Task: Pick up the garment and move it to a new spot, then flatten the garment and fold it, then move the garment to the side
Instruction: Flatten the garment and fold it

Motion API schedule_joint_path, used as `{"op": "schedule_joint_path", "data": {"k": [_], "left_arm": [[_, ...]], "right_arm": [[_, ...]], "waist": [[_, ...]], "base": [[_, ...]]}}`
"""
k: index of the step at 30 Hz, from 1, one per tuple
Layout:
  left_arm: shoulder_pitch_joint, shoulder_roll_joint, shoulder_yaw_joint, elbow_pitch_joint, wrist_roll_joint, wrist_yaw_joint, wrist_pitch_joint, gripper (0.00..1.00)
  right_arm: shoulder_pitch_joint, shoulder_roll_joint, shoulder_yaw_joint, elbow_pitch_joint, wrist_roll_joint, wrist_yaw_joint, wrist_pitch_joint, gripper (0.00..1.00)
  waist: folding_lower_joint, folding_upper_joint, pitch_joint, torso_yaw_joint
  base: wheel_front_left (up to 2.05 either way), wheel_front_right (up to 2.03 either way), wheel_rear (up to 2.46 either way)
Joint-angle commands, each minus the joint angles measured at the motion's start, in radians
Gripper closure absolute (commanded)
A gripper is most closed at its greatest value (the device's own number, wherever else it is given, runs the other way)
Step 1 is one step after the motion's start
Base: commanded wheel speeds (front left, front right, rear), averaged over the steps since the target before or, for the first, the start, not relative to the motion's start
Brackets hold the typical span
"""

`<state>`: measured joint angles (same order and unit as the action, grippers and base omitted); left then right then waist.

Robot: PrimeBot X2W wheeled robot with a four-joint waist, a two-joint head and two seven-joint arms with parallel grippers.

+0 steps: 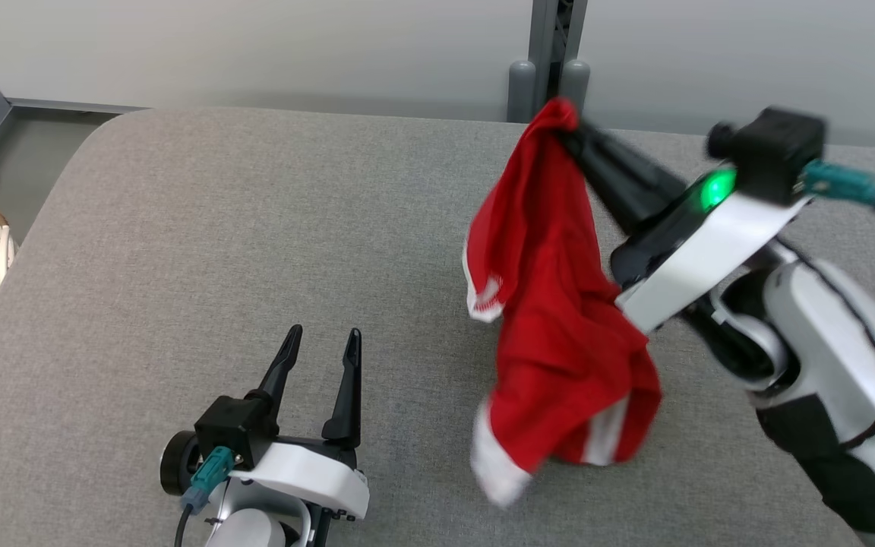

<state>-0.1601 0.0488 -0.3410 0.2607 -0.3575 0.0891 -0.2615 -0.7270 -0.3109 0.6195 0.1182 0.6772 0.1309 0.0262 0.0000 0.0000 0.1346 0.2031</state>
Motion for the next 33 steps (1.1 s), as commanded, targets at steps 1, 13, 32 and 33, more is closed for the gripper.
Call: {"op": "schedule_joint_path", "data": {"k": [1, 13, 32, 33], "left_arm": [[0.005, 0.004, 0.003, -0.005, -0.002, 0.002, -0.003, 0.00], [0.000, 0.003, 0.010, -0.016, 0.011, 0.005, -0.003, 0.00], [-0.036, 0.004, 0.012, 0.002, 0.027, 0.000, -0.003, 0.00], [-0.035, 0.003, 0.014, 0.001, 0.028, -0.001, -0.003, 0.00]], "right_arm": [[-0.010, 0.009, -0.046, 0.020, 0.014, 0.000, -0.019, 1.00], [0.138, 0.038, -0.453, 0.400, 0.020, 0.000, -0.086, 1.00], [0.082, 0.063, -0.566, 0.796, -0.109, 0.000, -0.149, 0.00], [0.083, 0.063, -0.556, 0.779, -0.112, 0.000, -0.160, 0.00]], "waist": [[0.0000, 0.0000, -0.001, 0.004], [0.0000, 0.0000, 0.040, -0.002], [0.0000, 0.0000, 0.037, -0.092], [0.0000, 0.0000, 0.030, -0.098]], "base": [[0.00, 0.00, 0.00], [0.00, 0.00, 0.00], [0.00, 0.00, 0.00], [0.00, 0.00, 0.00]]}}
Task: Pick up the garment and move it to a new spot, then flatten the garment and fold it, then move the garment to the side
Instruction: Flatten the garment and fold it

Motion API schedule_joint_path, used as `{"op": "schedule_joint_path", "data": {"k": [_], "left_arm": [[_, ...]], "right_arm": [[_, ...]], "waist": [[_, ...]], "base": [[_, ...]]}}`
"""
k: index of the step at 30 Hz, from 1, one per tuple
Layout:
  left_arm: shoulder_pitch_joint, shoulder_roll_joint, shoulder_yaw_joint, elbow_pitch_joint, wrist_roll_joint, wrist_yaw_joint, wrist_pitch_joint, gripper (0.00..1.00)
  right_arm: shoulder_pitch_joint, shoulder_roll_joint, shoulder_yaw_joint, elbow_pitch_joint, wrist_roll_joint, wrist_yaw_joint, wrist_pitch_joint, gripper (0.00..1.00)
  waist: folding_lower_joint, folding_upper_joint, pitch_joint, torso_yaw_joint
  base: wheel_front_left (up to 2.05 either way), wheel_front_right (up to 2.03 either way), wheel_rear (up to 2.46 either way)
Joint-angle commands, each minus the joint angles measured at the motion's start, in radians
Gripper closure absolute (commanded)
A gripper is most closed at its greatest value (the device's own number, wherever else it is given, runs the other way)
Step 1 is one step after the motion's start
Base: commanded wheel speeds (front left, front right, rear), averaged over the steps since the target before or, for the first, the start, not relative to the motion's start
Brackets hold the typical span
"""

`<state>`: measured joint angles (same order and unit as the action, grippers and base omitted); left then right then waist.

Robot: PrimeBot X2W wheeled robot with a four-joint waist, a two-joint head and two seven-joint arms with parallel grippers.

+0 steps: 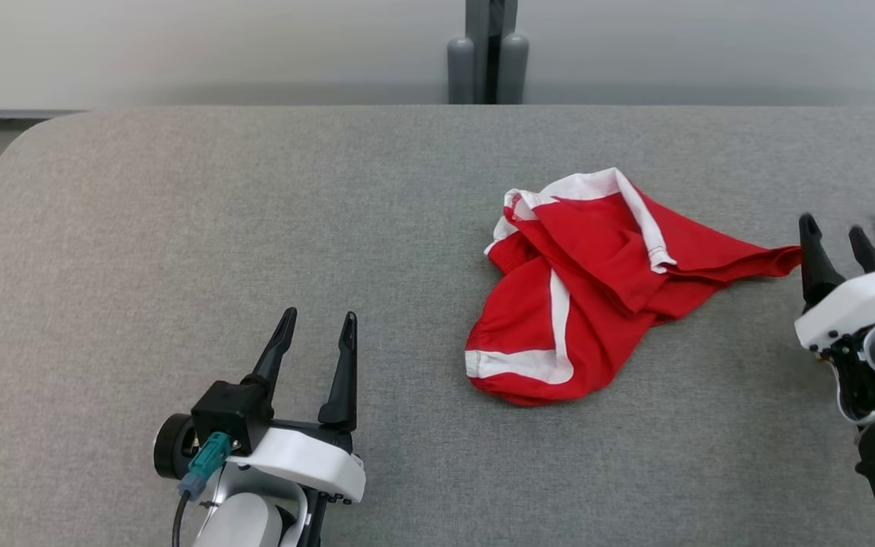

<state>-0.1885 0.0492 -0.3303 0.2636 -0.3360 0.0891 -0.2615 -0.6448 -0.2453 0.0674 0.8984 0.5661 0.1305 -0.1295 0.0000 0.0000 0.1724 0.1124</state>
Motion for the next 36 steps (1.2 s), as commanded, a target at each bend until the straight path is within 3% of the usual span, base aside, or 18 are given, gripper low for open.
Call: {"op": "schedule_joint_path", "data": {"k": [1, 11, 17, 27, 36], "left_arm": [[-0.006, 0.003, 0.005, -0.003, 0.007, -0.002, -0.003, 0.00], [0.031, 0.003, 0.028, -0.046, 0.016, -0.005, -0.003, 0.00], [0.079, 0.003, 0.038, -0.059, 0.019, -0.007, -0.003, 0.00], [0.111, 0.003, 0.033, -0.070, 0.018, -0.009, -0.003, 0.00], [0.065, 0.004, -0.017, -0.067, -0.002, -0.005, -0.003, 0.00]], "right_arm": [[0.003, -0.004, 0.009, -0.024, -0.006, 0.000, -0.019, 0.00], [0.120, -0.055, 0.166, -0.347, -0.087, 0.000, -0.115, 0.00], [0.299, -0.035, 0.164, -0.544, -0.194, 0.000, -0.133, 0.00], [0.404, 0.003, 0.135, -0.645, -0.279, 0.000, -0.104, 0.00], [0.274, -0.039, 0.202, -0.669, -0.268, 0.000, 0.054, 0.00]], "waist": [[0.0000, 0.0000, -0.014, -0.013], [0.0000, 0.0000, -0.088, -0.054], [0.0000, 0.0000, -0.119, -0.056], [0.0000, 0.0000, -0.110, -0.042], [0.0000, 0.0000, -0.049, 0.019]], "base": [[0.00, 0.00, 0.00], [0.00, 0.00, 0.00], [0.00, 0.00, 0.00], [0.00, 0.00, 0.00], [0.00, 0.00, 0.00]]}}
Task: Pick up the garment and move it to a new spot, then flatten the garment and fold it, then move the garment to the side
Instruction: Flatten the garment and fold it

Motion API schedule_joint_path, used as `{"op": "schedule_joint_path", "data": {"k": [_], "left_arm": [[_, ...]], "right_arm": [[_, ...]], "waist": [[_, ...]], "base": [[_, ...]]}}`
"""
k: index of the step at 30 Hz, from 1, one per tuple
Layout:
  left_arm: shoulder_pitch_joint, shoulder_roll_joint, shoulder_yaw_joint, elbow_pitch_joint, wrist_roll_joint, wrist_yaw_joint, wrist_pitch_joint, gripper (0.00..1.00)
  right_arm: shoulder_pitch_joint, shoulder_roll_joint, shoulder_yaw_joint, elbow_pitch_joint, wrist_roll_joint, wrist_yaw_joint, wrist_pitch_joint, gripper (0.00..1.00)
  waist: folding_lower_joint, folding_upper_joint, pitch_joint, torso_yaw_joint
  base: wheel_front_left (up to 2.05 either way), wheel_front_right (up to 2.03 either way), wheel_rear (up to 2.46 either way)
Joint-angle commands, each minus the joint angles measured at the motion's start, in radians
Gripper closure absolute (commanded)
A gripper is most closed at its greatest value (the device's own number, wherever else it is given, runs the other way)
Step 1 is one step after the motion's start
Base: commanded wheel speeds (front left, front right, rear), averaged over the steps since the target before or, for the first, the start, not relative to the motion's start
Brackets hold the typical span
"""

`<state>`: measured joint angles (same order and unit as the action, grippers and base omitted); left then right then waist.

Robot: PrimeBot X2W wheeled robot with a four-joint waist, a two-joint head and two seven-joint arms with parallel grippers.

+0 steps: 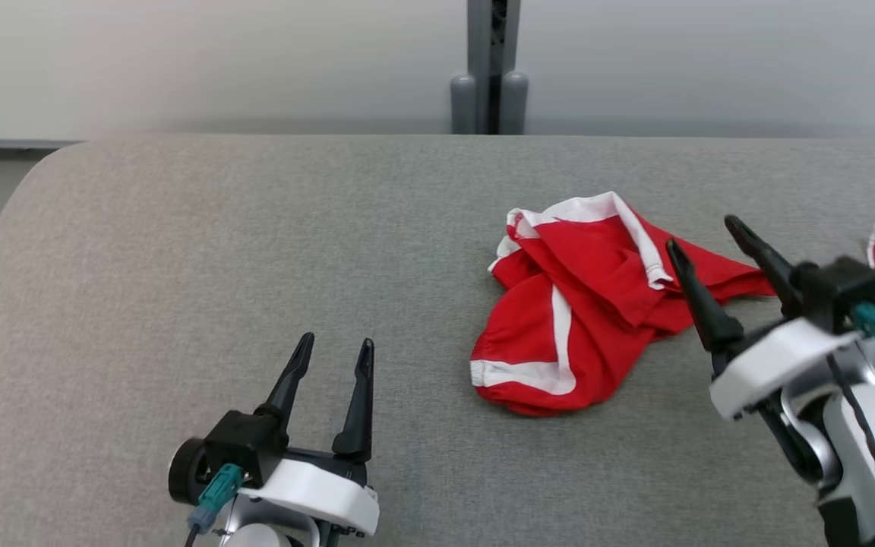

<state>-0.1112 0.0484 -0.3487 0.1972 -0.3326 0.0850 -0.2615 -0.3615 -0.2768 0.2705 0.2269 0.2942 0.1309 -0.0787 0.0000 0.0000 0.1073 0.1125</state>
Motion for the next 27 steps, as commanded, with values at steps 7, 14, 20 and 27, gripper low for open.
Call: {"op": "schedule_joint_path", "data": {"k": [7, 14, 20, 27], "left_arm": [[-0.046, 0.004, -0.060, -0.005, -0.051, 0.013, -0.003, 0.00], [-0.068, 0.004, -0.116, -0.026, -0.089, 0.032, -0.003, 0.00], [-0.082, 0.004, -0.161, -0.041, -0.123, 0.048, -0.003, 0.00], [-0.087, 0.004, -0.189, -0.046, -0.138, 0.059, -0.003, 0.00]], "right_arm": [[-0.183, -0.111, 0.146, 0.073, 0.068, 0.000, 0.181, 0.00], [-0.327, -0.231, 0.277, 0.154, 0.170, 0.000, 0.312, 0.00], [-0.425, -0.309, 0.374, 0.178, 0.292, 0.000, 0.392, 0.00], [-0.494, -0.375, 0.484, 0.185, 0.368, 0.000, 0.441, 0.00]], "waist": [[0.0000, 0.0000, 0.062, 0.114], [0.0000, 0.0000, 0.113, 0.213], [0.0000, 0.0000, 0.150, 0.276], [0.0000, 0.0000, 0.169, 0.319]], "base": [[0.00, 0.00, 0.00], [0.00, 0.00, 0.00], [0.00, 0.00, 0.00], [0.00, 0.00, 0.00]]}}
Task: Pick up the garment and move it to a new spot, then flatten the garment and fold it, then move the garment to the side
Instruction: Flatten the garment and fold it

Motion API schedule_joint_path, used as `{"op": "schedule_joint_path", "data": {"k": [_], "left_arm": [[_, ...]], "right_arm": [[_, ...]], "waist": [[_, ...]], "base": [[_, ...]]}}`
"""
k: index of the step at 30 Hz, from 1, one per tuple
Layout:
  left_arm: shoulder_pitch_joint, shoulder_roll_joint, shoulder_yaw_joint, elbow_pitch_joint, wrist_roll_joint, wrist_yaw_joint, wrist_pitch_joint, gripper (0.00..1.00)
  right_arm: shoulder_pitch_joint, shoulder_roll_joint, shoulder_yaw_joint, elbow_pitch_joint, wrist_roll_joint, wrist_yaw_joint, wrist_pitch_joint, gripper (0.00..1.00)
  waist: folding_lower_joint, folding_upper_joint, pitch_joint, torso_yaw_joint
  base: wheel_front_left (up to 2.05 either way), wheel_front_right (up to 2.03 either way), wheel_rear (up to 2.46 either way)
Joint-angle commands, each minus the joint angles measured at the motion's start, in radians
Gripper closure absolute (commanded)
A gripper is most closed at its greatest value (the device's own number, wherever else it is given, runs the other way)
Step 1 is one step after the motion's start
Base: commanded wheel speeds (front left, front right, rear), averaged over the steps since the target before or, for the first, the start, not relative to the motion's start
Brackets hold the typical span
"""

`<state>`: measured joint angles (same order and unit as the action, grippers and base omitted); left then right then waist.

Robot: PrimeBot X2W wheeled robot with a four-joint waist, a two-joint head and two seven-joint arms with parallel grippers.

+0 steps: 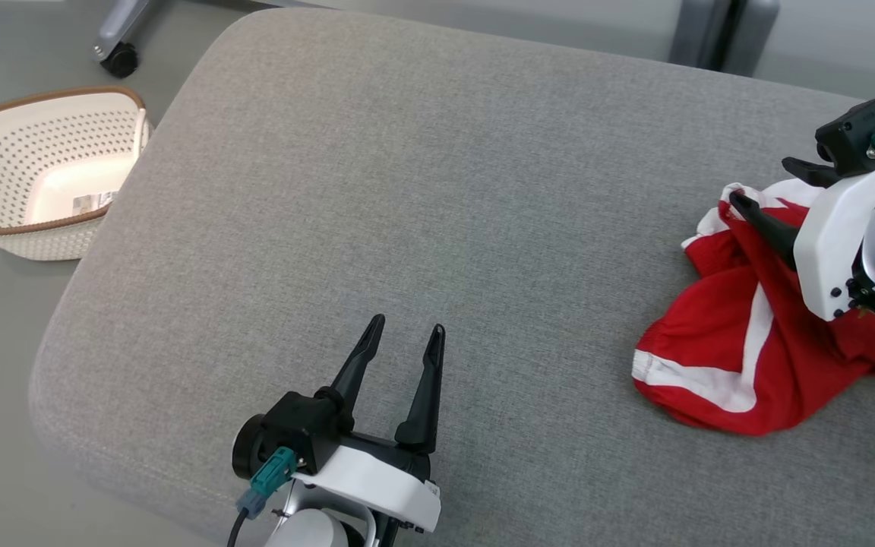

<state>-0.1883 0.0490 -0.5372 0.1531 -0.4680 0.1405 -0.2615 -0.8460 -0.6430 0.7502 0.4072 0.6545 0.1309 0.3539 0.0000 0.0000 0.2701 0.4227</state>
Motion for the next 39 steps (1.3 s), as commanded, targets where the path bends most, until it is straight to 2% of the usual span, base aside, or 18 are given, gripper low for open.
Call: {"op": "schedule_joint_path", "data": {"k": [1, 5, 12, 13, 14, 15, 25, 32, 39], "left_arm": [[-0.011, 0.004, -0.004, -0.001, -0.005, 0.005, -0.003, 0.00], [-0.018, 0.003, -0.010, -0.006, -0.009, 0.010, -0.003, 0.00], [-0.021, 0.003, -0.009, -0.009, -0.010, 0.017, -0.003, 0.00], [-0.022, 0.003, -0.009, -0.009, -0.010, 0.018, -0.003, 0.00], [-0.024, 0.003, -0.008, -0.009, -0.010, 0.018, -0.003, 0.00], [-0.026, 0.003, -0.008, -0.009, -0.010, 0.019, -0.003, 0.00], [-0.024, 0.004, 0.018, 0.005, 0.012, 0.014, -0.003, 0.00], [-0.026, 0.004, 0.076, 0.004, 0.025, 0.001, -0.003, 0.00], [-0.035, 0.004, 0.130, 0.013, 0.069, -0.018, -0.003, 0.00]], "right_arm": [[-0.017, -0.017, 0.023, 0.007, 0.012, 0.000, 0.013, 0.00], [-0.049, -0.045, 0.085, 0.025, -0.002, 0.000, 0.034, 0.00], [-0.085, -0.057, 0.140, 0.059, 0.004, 0.000, 0.047, 0.00], [-0.092, -0.057, 0.147, 0.068, 0.002, 0.000, 0.048, 0.27], [-0.098, -0.057, 0.152, 0.074, -0.003, 0.000, 0.044, 0.69], [-0.102, -0.055, 0.158, 0.078, -0.004, 0.000, 0.035, 1.00], [-0.124, -0.034, 0.175, 0.085, 0.011, 0.000, -0.109, 1.00], [-0.122, -0.027, 0.151, -0.021, -0.014, 0.000, -0.283, 1.00], [-0.035, -0.074, 0.100, -0.151, 0.003, 0.000, -0.310, 1.00]], "waist": [[0.0000, 0.0000, 0.008, 0.014], [0.0000, 0.0000, 0.013, 0.029], [0.0000, 0.0000, 0.022, 0.031], [0.0000, 0.0000, 0.024, 0.030], [0.0000, 0.0000, 0.025, 0.029], [0.0000, 0.0000, 0.026, 0.028], [0.0000, 0.0000, 0.003, -0.032], [0.0000, 0.0000, -0.032, -0.144], [0.0000, 0.0000, -0.056, -0.268]], "base": [[0.00, 0.00, 0.00], [0.00, 0.00, 0.00], [0.00, 0.00, 0.00], [0.00, 0.00, 0.00], [0.00, 0.00, 0.00], [0.00, 0.00, 0.00], [0.00, 0.00, 0.00], [0.00, 0.00, 0.00], [0.00, 0.00, 0.00]]}}
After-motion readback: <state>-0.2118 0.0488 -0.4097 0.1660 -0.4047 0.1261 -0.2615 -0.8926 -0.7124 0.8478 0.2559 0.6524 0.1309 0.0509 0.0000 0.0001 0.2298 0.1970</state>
